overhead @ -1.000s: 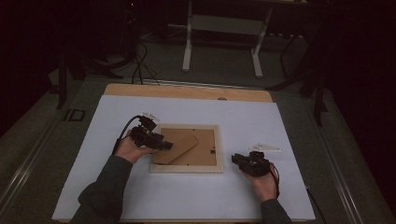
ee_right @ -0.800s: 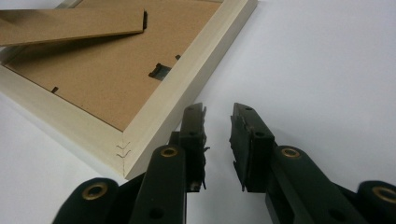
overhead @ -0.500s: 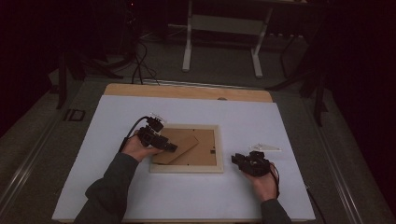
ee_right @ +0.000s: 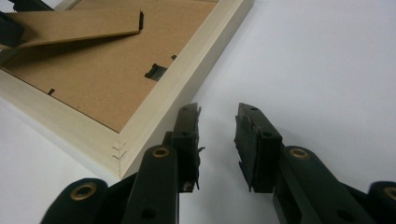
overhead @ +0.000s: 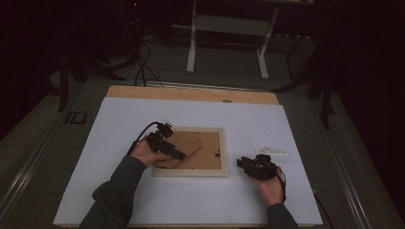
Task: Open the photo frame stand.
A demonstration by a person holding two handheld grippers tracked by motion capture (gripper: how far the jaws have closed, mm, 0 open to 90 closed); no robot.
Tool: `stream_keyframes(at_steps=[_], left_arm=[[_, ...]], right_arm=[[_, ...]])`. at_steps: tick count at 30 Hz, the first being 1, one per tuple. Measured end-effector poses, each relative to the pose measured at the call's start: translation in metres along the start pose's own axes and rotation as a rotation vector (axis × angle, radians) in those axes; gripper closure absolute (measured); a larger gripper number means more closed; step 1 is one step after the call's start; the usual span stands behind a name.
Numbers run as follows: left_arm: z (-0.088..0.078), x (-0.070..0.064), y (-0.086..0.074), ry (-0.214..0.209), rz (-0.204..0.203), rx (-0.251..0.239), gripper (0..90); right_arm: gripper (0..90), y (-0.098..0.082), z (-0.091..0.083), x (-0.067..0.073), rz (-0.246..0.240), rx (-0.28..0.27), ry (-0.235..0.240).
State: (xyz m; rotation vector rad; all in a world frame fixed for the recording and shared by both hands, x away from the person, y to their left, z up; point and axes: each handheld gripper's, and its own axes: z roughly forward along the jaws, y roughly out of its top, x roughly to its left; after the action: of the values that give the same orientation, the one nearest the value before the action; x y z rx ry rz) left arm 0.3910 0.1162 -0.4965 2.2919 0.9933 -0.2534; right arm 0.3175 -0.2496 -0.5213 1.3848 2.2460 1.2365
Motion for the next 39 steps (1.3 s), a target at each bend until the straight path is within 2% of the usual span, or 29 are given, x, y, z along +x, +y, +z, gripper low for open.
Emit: stream_keyframes(at_steps=[13,21,32,39], left_arm=[[0.006,-0.002,0.003,0.011,0.013,0.039,39.5],[0.006,-0.008,0.004,0.058,0.047,0.053,40.0],[0.006,-0.015,0.004,0.126,0.075,0.025,40.0],[0.006,-0.02,0.003,0.154,0.086,0.007,40.0]], right_arm=[[68.8,0.0,0.0,0.0,0.002,0.002,0.002],[68.7,0.0,0.0,0.0,0.002,-0.001,0.002],[68.5,-0.001,-0.002,-0.001,0.006,-0.002,0.004],[68.6,-0.001,-0.003,-0.001,0.009,-0.005,0.005]])
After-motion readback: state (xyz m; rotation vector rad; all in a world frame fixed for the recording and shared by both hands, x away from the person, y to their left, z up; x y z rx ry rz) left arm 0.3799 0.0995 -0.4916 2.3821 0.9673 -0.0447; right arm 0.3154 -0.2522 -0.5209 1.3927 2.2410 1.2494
